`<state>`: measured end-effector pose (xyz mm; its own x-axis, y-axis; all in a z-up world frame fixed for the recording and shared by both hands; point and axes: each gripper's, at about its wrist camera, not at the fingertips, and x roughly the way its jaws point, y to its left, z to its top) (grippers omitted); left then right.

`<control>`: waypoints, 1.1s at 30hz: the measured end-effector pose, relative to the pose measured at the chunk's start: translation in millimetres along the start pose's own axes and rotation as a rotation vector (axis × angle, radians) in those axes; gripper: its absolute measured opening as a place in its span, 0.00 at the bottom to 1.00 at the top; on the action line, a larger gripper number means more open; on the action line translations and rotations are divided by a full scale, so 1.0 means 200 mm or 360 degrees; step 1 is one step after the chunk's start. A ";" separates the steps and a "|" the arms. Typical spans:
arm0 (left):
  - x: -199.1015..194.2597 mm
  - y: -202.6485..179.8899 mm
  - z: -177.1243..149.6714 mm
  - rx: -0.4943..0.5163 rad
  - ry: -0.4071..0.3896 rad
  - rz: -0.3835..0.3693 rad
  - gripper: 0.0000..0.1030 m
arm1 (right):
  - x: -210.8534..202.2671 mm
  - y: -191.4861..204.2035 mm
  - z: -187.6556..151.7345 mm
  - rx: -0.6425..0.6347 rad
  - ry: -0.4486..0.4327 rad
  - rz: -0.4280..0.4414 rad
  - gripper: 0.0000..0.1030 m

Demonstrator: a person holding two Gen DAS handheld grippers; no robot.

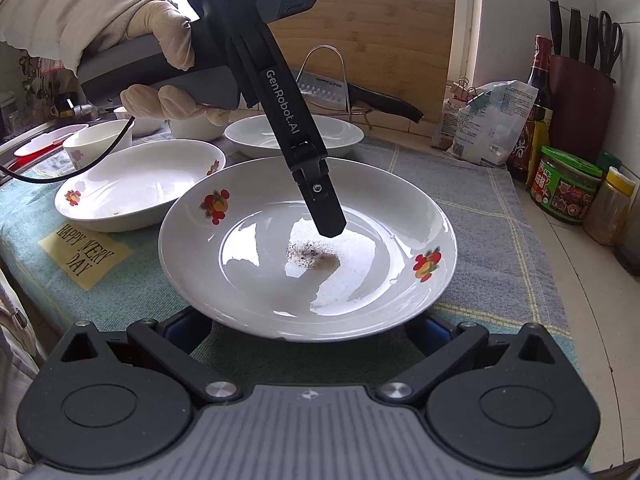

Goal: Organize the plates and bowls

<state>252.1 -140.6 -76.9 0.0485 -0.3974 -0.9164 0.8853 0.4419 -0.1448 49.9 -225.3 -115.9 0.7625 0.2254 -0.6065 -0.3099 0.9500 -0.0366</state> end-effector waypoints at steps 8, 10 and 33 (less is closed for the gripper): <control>-0.02 -0.01 0.05 -0.0012 -0.0058 -0.0003 0.81 | -0.02 -0.06 0.04 0.0008 0.0018 0.0009 1.00; -0.02 -0.01 0.07 -0.0018 -0.0071 0.0000 0.81 | -0.02 -0.08 0.06 0.0006 0.0009 0.0005 1.00; 0.11 0.06 0.43 -0.0037 -0.0147 0.0024 0.81 | 0.09 -0.43 0.17 0.0009 0.0058 -0.0017 1.00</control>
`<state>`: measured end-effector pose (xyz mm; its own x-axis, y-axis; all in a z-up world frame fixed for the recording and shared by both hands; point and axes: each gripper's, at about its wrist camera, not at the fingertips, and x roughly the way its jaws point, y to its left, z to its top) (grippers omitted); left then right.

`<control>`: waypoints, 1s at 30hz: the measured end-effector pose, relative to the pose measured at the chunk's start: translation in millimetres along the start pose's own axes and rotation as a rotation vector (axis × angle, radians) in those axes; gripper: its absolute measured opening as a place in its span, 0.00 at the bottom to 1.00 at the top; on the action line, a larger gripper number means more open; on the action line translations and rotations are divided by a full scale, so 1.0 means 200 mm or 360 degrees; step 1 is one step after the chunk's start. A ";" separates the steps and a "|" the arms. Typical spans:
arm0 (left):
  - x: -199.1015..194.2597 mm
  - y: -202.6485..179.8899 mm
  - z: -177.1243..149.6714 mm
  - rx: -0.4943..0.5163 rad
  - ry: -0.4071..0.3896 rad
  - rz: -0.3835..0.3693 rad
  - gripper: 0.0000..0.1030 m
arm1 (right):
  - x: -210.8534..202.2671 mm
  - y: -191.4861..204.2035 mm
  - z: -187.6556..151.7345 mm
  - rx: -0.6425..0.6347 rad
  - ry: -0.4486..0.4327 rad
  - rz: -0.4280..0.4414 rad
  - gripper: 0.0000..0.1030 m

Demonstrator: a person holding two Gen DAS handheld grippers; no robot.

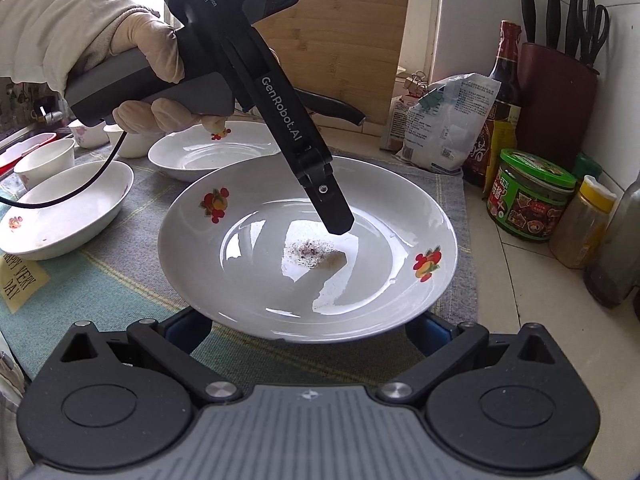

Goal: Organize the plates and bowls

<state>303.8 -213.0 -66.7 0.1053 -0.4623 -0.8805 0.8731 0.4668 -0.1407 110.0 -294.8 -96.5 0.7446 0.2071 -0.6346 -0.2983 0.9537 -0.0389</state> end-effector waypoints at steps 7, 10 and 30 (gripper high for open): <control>0.07 0.04 0.07 -0.0005 0.0011 0.0001 0.81 | 0.06 -0.07 0.02 0.0018 0.0017 0.0001 1.00; 0.10 0.05 0.09 -0.0006 0.0019 0.0000 0.81 | 0.08 -0.09 0.02 0.0022 0.0028 0.0002 1.00; 0.20 0.09 0.17 -0.0012 0.0018 0.0008 0.83 | 0.17 -0.14 0.01 0.0054 0.0062 -0.0034 1.00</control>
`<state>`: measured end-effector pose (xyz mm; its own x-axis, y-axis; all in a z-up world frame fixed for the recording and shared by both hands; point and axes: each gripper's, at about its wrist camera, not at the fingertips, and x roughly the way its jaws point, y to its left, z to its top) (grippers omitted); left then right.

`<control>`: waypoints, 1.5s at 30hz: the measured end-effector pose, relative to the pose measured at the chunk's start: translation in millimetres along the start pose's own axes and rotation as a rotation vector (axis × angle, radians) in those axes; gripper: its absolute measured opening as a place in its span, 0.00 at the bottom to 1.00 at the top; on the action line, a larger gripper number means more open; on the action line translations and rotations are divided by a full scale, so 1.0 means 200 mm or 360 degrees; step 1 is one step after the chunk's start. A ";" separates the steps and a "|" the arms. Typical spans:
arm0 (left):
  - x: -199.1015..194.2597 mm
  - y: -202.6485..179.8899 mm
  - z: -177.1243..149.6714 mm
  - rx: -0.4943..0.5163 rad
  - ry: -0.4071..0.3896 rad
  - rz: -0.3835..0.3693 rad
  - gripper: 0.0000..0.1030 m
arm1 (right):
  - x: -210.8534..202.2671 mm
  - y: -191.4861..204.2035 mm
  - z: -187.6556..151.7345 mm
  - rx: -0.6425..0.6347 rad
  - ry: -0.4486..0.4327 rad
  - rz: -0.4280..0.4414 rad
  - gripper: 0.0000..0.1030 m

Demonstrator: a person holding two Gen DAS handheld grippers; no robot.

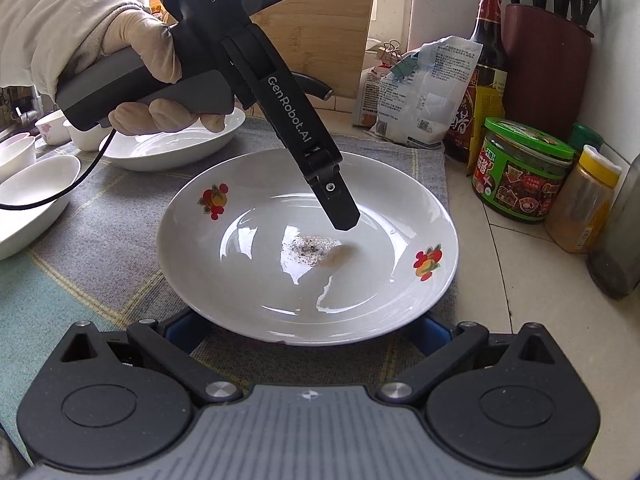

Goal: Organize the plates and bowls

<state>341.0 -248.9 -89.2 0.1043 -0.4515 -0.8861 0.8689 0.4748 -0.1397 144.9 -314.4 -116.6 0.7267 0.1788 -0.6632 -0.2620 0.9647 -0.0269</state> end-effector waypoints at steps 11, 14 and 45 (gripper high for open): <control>-0.15 -0.06 -0.03 0.0067 -0.0135 0.0115 0.87 | -0.08 0.05 -0.01 0.0001 0.0002 -0.0084 1.00; -0.27 -0.09 -0.06 0.0098 -0.0239 0.0133 0.89 | -0.14 0.08 -0.02 -0.0021 -0.0001 -0.0139 1.00; -1.04 -0.29 -1.32 -0.0508 -0.0660 0.0899 0.97 | -0.14 0.66 0.30 -0.0136 -0.0038 0.0093 1.00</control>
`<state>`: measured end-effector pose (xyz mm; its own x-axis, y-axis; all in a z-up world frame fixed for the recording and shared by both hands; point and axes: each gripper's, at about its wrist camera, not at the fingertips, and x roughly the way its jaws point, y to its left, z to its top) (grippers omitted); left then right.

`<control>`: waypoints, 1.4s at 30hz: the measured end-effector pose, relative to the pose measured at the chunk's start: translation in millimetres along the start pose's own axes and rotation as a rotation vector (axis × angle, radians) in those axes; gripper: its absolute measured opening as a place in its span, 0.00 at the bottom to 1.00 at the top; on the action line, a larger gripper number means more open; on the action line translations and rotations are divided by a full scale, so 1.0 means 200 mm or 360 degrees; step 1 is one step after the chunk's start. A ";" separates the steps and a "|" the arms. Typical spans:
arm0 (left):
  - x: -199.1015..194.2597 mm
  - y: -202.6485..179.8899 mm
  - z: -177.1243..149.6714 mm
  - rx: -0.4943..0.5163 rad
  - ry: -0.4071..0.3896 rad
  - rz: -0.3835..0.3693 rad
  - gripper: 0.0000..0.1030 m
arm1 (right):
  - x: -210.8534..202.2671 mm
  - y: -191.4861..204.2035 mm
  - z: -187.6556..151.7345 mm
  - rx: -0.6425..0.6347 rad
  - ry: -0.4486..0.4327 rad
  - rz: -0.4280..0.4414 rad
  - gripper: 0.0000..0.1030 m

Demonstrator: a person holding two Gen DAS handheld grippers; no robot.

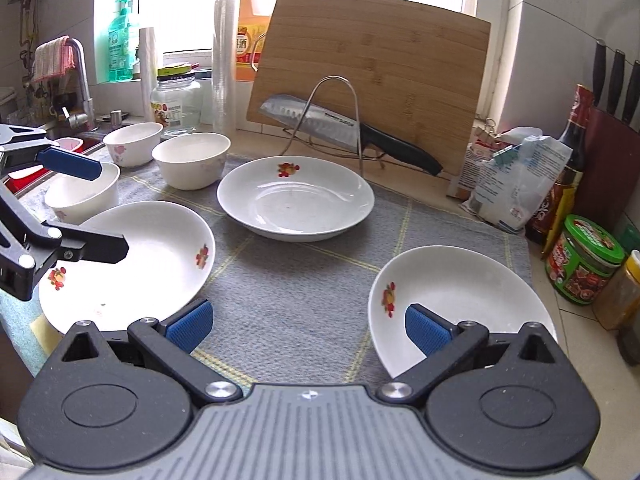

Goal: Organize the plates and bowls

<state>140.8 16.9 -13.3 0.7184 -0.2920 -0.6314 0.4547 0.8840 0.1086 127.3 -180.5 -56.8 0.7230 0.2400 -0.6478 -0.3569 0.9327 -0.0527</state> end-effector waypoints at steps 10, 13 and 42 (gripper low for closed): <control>-0.13 0.21 -0.29 -0.0088 0.0133 0.0034 0.97 | 0.16 0.19 0.09 0.0019 0.0110 0.0200 1.00; -0.13 0.25 -0.36 -0.0088 0.0182 0.0028 0.97 | 0.23 0.24 0.10 0.0015 0.0173 0.0257 1.00; 0.07 0.27 -0.48 -0.0010 0.0252 -0.0216 0.99 | 0.51 0.38 0.15 -0.0117 0.0504 0.0436 1.00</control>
<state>125.6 96.0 -89.8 0.5588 -0.3478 -0.7528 0.5378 0.8430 0.0098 191.8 -77.7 -104.3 0.3823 0.3711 -0.8463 -0.5601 0.8215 0.1072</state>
